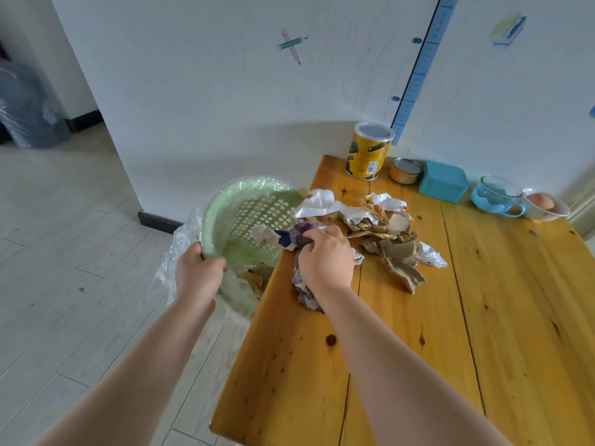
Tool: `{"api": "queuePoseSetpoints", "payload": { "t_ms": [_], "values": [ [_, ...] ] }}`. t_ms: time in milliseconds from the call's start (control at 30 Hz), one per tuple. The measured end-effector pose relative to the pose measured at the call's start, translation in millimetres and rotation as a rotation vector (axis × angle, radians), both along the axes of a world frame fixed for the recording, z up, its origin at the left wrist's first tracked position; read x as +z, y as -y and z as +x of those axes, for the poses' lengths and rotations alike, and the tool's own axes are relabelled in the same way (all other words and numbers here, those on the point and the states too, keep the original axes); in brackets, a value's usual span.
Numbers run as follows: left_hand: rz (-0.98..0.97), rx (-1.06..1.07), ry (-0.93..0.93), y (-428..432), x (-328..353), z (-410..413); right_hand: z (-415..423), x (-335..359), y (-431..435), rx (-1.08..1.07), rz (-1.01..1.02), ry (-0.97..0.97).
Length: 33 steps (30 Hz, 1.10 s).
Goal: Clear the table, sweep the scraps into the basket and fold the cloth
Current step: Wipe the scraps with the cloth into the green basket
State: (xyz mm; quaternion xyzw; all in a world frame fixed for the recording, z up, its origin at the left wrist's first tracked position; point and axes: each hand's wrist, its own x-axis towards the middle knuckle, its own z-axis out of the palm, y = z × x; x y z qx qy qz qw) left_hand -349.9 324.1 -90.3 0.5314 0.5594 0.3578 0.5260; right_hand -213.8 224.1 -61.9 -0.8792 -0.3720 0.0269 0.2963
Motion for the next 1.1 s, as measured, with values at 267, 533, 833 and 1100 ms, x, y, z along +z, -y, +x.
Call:
{"api": "queuePoseSetpoints", "payload": {
  "t_ms": [267,533,833,1100],
  "values": [
    [-0.019,-0.019,0.027,-3.7,3.0,4.5,-12.6,-0.1,-12.5,0.263,0.003,0.073],
    [-0.049,-0.002,0.061,1.3,-2.0,-0.8,-25.1,5.5,-32.5,0.364,0.185,0.139],
    [-0.019,0.030,-0.003,-26.4,10.8,13.3,38.4,43.6,-47.4,-0.126,0.181,-0.044],
    [0.024,-0.006,-0.017,-42.7,12.5,21.7,42.4,24.4,-75.7,-0.142,-0.201,-0.165]
  ]
}}
